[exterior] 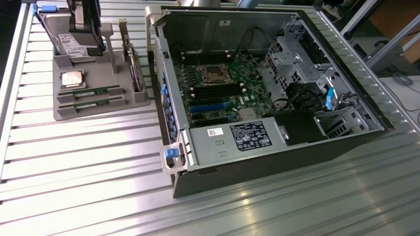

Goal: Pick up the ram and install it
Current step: 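Pick up the ram and move it above insertion slot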

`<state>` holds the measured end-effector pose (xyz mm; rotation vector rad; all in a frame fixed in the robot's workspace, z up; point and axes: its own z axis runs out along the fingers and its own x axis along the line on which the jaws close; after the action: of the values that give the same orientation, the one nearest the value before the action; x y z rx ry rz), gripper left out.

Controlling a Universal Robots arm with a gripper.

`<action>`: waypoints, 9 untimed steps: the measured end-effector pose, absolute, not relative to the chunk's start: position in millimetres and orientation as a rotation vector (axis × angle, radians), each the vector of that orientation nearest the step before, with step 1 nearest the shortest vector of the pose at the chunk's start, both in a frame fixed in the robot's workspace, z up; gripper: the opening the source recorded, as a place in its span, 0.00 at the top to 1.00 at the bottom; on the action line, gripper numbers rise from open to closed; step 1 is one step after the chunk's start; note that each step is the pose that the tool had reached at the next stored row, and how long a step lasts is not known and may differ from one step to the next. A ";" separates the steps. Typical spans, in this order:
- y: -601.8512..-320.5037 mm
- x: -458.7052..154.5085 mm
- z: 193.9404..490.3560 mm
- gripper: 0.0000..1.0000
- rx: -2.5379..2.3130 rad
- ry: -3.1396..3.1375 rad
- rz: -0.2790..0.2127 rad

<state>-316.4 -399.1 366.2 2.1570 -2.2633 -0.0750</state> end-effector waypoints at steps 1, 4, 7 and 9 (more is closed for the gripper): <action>-399.1 -316.4 364.9 0.70 2.157 -2.263 -0.075; -399.1 -316.4 360.6 0.70 2.157 -2.263 -0.075; -399.1 -316.4 358.4 0.70 2.157 -2.263 -0.075; -399.1 -316.4 356.9 0.70 2.157 -2.263 -0.075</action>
<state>-316.4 -399.1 356.9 2.1570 -2.2632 -0.0750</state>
